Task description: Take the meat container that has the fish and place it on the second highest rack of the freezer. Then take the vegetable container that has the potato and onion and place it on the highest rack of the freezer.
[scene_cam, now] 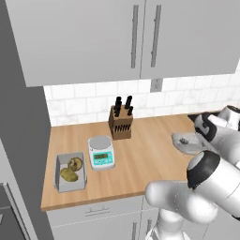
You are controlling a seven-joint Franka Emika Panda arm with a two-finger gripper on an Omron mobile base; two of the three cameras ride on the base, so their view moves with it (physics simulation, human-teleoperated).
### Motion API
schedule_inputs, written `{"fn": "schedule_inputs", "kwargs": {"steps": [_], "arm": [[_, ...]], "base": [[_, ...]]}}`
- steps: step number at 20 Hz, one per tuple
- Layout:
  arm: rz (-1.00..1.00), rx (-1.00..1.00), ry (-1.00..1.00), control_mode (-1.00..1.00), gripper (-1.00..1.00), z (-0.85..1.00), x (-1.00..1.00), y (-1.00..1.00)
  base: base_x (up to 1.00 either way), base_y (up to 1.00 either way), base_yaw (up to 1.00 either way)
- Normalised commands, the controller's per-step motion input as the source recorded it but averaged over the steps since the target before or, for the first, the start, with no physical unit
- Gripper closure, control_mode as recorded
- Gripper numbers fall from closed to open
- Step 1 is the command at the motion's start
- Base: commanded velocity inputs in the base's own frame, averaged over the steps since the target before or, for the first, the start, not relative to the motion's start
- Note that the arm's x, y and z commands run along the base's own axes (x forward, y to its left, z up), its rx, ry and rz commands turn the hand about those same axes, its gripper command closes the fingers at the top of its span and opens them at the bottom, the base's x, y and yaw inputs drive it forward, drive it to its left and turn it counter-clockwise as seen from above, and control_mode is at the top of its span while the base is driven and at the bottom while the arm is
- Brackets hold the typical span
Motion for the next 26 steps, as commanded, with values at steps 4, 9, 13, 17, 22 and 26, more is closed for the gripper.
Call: {"fn": "schedule_inputs", "kwargs": {"steps": [4,9,13,17,22,26], "arm": [[0.01,-0.07,-0.24,-1.0,1.0,0.78,-0.07,0.22],[0.07,-0.1,-0.4,-1.0,1.0,1.0,-0.61,0.31],[0.12,-0.13,-0.28,-1.0,1.0,0.99,-0.81,0.53],[0.15,-0.13,-0.14,-1.0,1.0,0.86,-0.79,0.71],[0.12,-0.02,0.02,-1.0,1.0,0.76,-0.53,0.59],[0.06,0.02,0.28,-1.0,1.0,0.75,-0.38,0.49]], "base": [[0.0,0.0,0.0],[0.0,0.0,0.0],[0.0,0.0,0.0],[0.0,0.0,0.0],[0.0,0.0,0.0],[0.0,0.0,0.0]]}}
